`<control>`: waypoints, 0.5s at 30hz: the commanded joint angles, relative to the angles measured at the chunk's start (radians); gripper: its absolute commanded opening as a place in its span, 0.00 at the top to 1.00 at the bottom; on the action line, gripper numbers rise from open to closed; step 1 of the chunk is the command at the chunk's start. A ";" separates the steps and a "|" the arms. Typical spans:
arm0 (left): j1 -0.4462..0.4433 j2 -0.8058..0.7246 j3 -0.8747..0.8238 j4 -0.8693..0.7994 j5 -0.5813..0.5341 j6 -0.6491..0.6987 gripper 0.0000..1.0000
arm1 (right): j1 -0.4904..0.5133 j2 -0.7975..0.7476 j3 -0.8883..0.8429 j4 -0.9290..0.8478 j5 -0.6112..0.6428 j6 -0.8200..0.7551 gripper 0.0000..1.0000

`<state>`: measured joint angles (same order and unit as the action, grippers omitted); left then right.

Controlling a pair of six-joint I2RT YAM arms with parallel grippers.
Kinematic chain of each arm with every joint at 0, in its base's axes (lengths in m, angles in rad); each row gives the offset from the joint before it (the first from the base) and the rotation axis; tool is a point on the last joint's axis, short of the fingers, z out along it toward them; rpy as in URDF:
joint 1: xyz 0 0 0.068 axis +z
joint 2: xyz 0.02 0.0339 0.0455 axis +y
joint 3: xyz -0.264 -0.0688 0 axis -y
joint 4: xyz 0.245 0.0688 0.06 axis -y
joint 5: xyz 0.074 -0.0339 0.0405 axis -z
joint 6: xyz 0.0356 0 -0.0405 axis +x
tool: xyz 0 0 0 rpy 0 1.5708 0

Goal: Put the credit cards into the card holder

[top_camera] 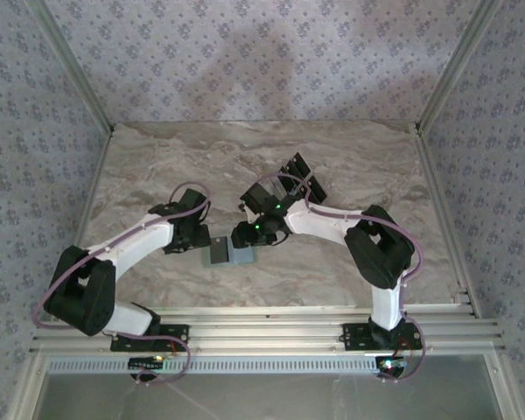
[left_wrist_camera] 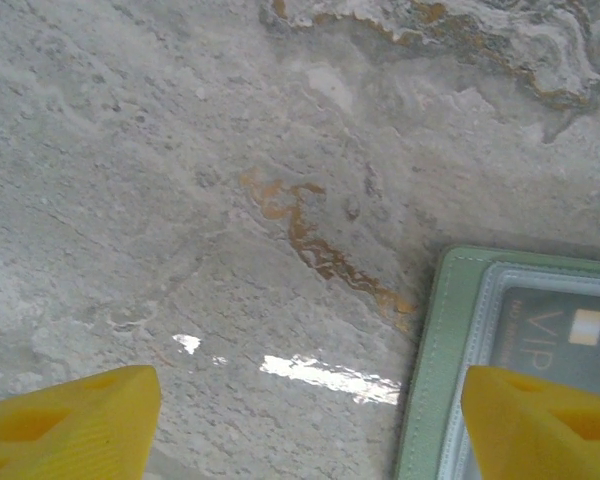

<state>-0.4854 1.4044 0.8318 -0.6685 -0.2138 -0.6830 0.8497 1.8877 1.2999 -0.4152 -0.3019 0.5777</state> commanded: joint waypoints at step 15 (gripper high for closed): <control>-0.068 0.081 -0.060 0.083 0.013 -0.055 0.21 | -0.009 0.108 0.036 -0.009 0.004 -0.017 0.47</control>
<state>-0.5457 1.4734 0.7784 -0.5995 -0.2012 -0.7208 0.8467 1.9697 1.3209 -0.4149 -0.2993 0.5747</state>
